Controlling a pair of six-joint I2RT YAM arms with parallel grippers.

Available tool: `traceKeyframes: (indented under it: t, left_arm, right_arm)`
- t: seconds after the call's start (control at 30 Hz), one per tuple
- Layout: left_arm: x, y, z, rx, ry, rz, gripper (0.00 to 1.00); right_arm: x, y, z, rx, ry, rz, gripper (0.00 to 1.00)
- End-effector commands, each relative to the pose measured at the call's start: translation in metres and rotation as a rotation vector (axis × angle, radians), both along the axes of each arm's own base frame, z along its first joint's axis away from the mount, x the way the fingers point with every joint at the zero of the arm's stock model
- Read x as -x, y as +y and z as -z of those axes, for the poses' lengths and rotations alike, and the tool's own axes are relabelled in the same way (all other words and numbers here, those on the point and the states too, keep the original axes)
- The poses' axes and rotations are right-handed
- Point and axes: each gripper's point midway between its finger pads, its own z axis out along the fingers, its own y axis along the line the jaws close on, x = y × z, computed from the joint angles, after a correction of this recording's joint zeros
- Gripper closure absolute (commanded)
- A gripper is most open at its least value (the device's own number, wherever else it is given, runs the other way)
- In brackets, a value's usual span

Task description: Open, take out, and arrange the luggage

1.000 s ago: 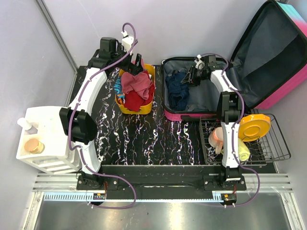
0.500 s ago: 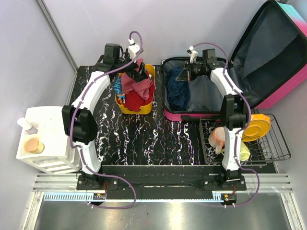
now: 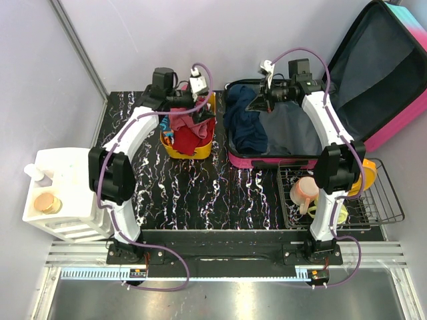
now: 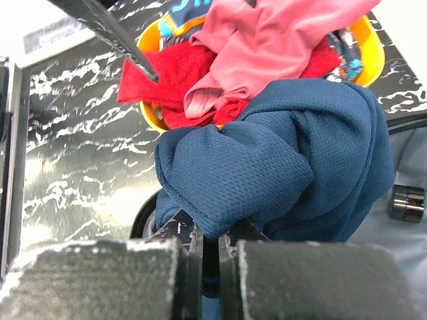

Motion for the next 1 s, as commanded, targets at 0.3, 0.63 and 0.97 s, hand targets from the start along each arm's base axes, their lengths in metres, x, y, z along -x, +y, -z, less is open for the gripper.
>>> traceKeyframes:
  t: [0.3, 0.63, 0.97]
  left_arm:
    - [0.032, -0.092, -0.027, 0.076, -0.286, 0.285, 0.01]
    - [0.062, -0.109, -0.022, 0.116, -0.191, 0.407, 0.43]
    - [0.092, -0.071, -0.125, 0.206, -0.163, 0.292, 1.0]
  right_arm:
    - [0.088, 0.013, -0.037, 0.096, -0.382, -0.327, 1.0]
    - [0.088, 0.014, -0.058, 0.092, -0.512, -0.293, 1.0]
    - [0.069, 0.015, -0.098, 0.021, -0.611, -0.096, 0.7]
